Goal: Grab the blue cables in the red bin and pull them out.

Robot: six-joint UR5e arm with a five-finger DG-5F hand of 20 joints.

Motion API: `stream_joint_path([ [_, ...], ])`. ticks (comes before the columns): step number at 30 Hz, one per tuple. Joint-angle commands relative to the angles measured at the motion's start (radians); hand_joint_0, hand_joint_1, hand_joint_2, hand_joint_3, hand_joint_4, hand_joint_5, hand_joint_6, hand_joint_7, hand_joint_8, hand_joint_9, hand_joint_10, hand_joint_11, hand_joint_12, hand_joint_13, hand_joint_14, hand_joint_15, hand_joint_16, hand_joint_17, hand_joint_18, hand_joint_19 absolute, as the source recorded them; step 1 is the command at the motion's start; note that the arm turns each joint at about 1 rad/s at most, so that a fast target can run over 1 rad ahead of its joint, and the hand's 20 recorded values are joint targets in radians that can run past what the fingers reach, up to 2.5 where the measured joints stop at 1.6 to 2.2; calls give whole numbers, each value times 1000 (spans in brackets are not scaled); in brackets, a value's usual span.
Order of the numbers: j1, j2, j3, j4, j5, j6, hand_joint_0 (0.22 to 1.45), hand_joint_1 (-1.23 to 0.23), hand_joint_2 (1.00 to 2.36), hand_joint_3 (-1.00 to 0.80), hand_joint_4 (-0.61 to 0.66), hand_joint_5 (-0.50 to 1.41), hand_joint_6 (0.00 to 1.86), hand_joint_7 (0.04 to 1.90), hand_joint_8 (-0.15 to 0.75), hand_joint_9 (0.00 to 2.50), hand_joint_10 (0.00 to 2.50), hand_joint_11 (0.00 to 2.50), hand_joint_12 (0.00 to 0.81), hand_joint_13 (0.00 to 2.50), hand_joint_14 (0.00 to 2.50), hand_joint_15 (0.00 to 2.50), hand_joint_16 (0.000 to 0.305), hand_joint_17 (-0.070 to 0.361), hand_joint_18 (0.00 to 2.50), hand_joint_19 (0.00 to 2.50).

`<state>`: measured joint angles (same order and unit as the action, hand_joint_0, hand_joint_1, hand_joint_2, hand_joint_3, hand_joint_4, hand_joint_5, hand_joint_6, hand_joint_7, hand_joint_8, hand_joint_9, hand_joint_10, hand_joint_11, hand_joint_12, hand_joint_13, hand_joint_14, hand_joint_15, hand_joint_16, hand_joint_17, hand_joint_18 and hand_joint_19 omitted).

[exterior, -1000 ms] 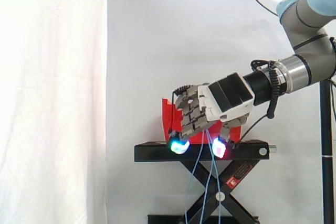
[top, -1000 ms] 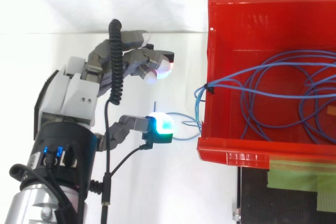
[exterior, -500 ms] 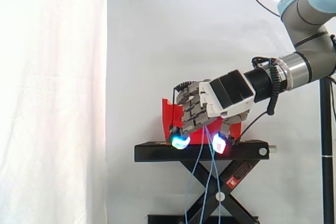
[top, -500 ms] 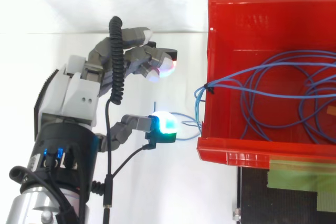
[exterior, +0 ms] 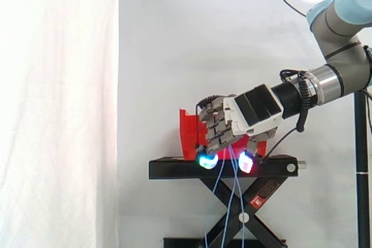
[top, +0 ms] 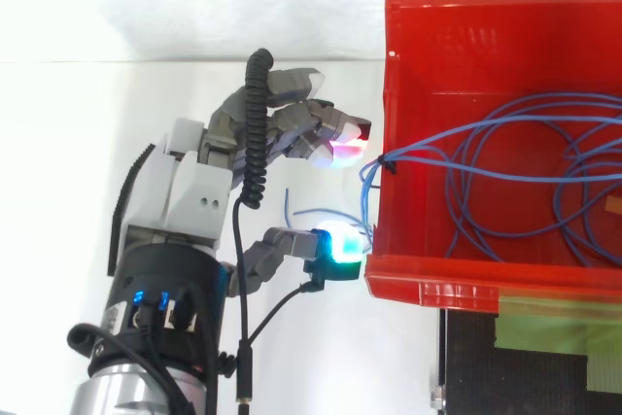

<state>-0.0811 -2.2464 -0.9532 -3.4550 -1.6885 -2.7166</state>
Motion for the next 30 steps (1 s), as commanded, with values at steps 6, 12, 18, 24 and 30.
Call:
stream_joint_path([
  [6, -5, 1, 5, 2, -3, -18, 740, -1026, 1000, -1000, 227, 764, 13, 650, 296, 862, 22, 1378, 418, 681, 25, 716, 59, 132, 584, 637],
  [12, -6, -1, 5, 19, -3, -19, 743, -1027, 1000, -1000, 229, 765, 13, 651, 289, 864, 19, 1370, 418, 679, 26, 709, 58, 131, 582, 637],
  [18, -6, -1, -27, 28, -3, -19, 743, -1027, 1000, -1000, 226, 769, 13, 654, 294, 863, 20, 1372, 419, 681, 25, 709, 58, 131, 580, 638],
  [24, -11, -1, -36, 76, -3, -18, 745, -1029, 1000, -1000, 227, 776, 13, 653, 290, 867, 19, 1363, 416, 682, 25, 711, 58, 131, 581, 636],
  [30, -14, -1, -36, 79, -3, -18, 746, -1025, 1000, -1000, 222, 787, 13, 662, 285, 872, 20, 1374, 414, 687, 25, 716, 58, 131, 582, 638],
])
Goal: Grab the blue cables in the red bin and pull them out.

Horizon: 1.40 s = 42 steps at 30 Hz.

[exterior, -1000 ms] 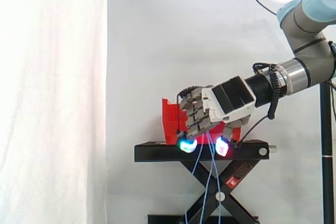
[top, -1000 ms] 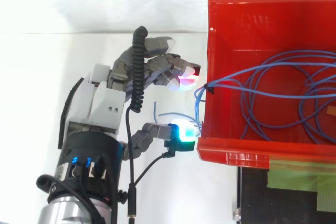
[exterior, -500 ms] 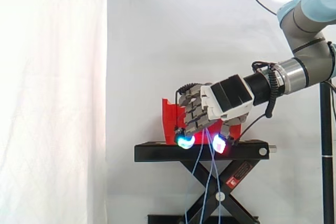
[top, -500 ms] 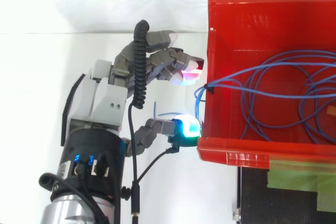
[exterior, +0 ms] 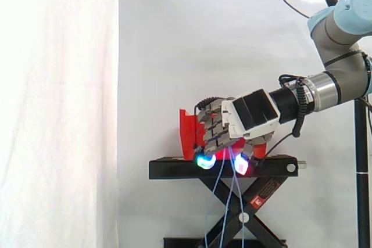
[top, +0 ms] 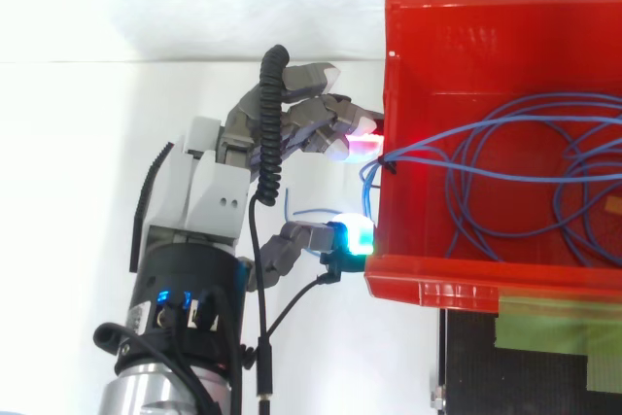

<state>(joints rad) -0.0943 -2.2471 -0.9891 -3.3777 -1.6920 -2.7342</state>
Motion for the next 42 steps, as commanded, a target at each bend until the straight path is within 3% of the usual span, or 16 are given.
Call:
stream_joint_path([
  [1, -1, 1, 0, 1, 0, 0, 744, -1027, 1000, -1000, 225, 788, 13, 666, 287, 877, 20, 1360, 416, 687, 25, 714, 58, 131, 582, 635],
  [13, -7, 0, -2, -8, -9, -2, 748, -1024, 1000, -1000, 218, 820, 14, 689, 288, 906, 20, 1373, 412, 695, 25, 706, 58, 130, 582, 637],
  [42, -1, 0, -6, 24, -12, -2, 752, -997, 1000, -1000, 116, 880, 15, 699, 271, 957, 23, 1321, 407, 722, 23, 699, 56, 127, 597, 646],
])
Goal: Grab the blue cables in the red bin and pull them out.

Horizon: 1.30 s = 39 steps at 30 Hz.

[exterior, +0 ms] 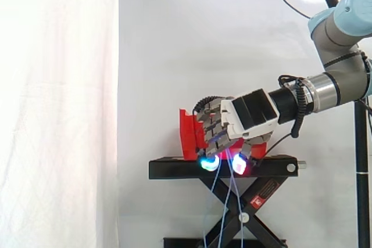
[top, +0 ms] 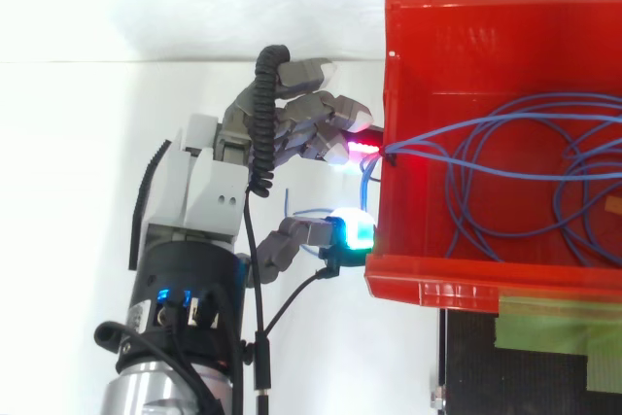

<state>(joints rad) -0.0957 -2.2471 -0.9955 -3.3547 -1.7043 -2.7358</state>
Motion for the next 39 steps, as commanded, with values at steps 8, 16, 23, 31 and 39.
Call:
stream_joint_path([
  [8, 2, 0, -2, 43, 0, 0, 742, -996, 1000, -1000, 150, 819, 16, 613, 272, 926, 23, 1285, 411, 703, 23, 695, 57, 129, 587, 644],
  [16, 2, 0, -2, 47, 0, 0, 726, -998, 1000, -1000, 156, 777, 16, 534, 274, 896, 23, 1262, 415, 682, 24, 684, 58, 131, 580, 642],
  [23, 2, 0, -2, 51, 0, 0, 720, -1001, 1000, -1000, 157, 770, 16, 534, 279, 884, 23, 1239, 415, 663, 22, 663, 59, 132, 566, 635],
  [31, 2, 0, -15, 52, 0, 0, 724, -1010, 1000, -1000, 143, 833, 16, 644, 280, 890, 23, 1236, 413, 659, 24, 656, 58, 131, 560, 636],
  [39, 2, 0, -34, 77, 0, 0, 743, -1011, 1000, -1000, 85, 937, 15, 723, 261, 937, 25, 1251, 399, 674, 24, 650, 56, 127, 572, 638],
])
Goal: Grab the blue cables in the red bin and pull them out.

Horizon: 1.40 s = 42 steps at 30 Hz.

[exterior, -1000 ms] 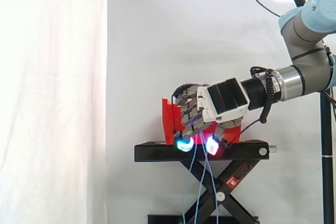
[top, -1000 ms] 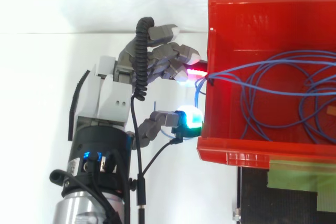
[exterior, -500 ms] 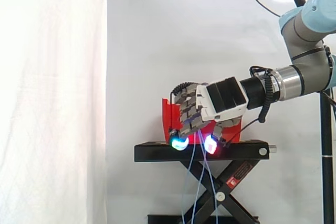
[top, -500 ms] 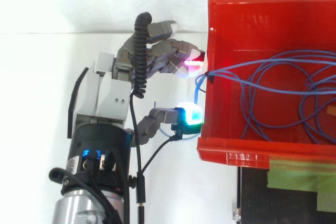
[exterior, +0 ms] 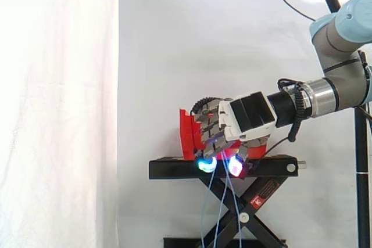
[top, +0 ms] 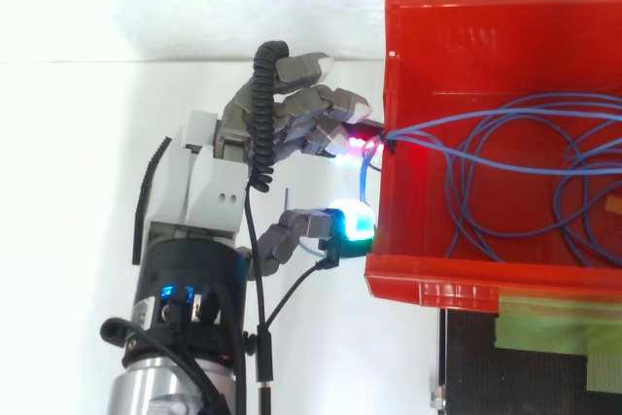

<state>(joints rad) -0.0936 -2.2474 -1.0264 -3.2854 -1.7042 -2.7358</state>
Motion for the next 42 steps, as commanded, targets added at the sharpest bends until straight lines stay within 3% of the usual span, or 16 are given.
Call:
stream_joint_path([
  [1, 0, 0, -3, 7, 0, 0, 745, -1008, 1000, -1000, 73, 946, 15, 737, 261, 942, 24, 1243, 398, 676, 24, 653, 56, 126, 573, 638],
  [19, 6, 0, -3, 29, 2, 0, 735, -1011, 1000, -1000, 113, 836, 16, 556, 264, 914, 24, 1212, 402, 675, 22, 646, 57, 127, 570, 635],
  [30, 8, 0, -6, 33, 0, 0, 736, -1013, 1000, -1000, 127, 824, 16, 557, 265, 907, 24, 1206, 403, 666, 24, 647, 57, 128, 563, 637],
  [38, 5, 0, -26, 50, 0, 0, 737, -1014, 1000, -1000, 135, 884, 16, 694, 269, 910, 25, 1221, 403, 665, 24, 645, 57, 128, 562, 640],
  [42, 5, 0, -37, 93, 0, 0, 738, -1014, 1000, -1000, 133, 885, 15, 699, 269, 913, 25, 1223, 402, 665, 24, 648, 57, 127, 563, 640],
])
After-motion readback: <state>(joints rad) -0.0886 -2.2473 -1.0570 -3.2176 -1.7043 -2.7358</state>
